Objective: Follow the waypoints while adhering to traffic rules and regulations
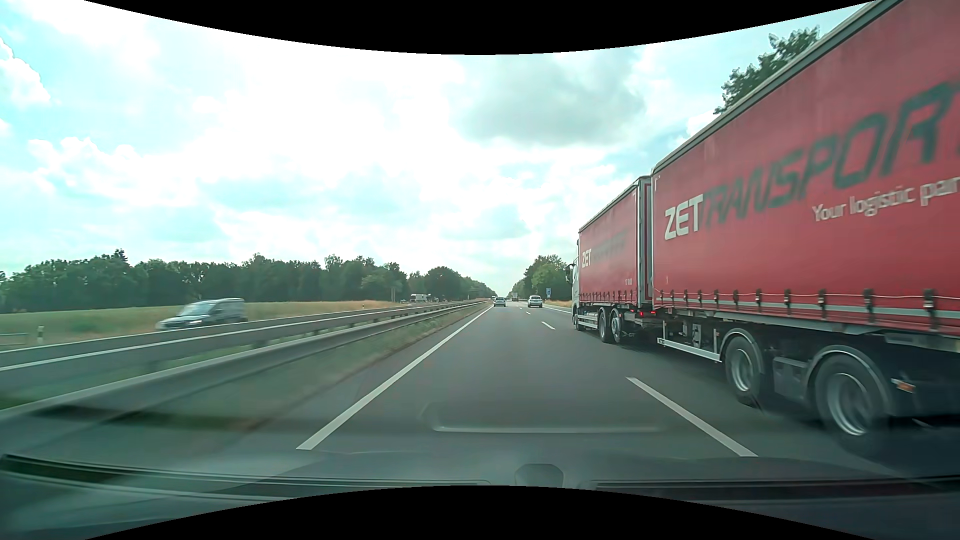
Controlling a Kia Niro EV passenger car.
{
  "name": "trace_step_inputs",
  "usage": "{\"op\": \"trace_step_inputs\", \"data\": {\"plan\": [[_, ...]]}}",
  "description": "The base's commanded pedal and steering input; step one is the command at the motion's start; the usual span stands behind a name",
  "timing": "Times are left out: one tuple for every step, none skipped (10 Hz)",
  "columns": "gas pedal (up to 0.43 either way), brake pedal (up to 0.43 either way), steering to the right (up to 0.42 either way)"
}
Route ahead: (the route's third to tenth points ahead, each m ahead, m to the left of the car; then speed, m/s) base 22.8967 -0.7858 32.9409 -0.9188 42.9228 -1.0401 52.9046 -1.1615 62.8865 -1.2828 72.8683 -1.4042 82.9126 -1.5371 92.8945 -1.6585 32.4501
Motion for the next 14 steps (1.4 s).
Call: {"op": "trace_step_inputs", "data": {"plan": [[0.630,0.000,0.001],[0.610,0.000,0.001],[0.598,0.000,0.000],[0.571,0.000,0.000],[0.539,0.000,0.000],[0.531,0.000,-0.001],[0.531,0.000,-0.002],[0.488,0.000,-0.002],[0.449,0.000,-0.003],[0.449,0.000,-0.003],[0.449,0.000,-0.004],[0.441,0.000,-0.004],[0.429,0.000,-0.004],[0.409,0.000,-0.004]]}}
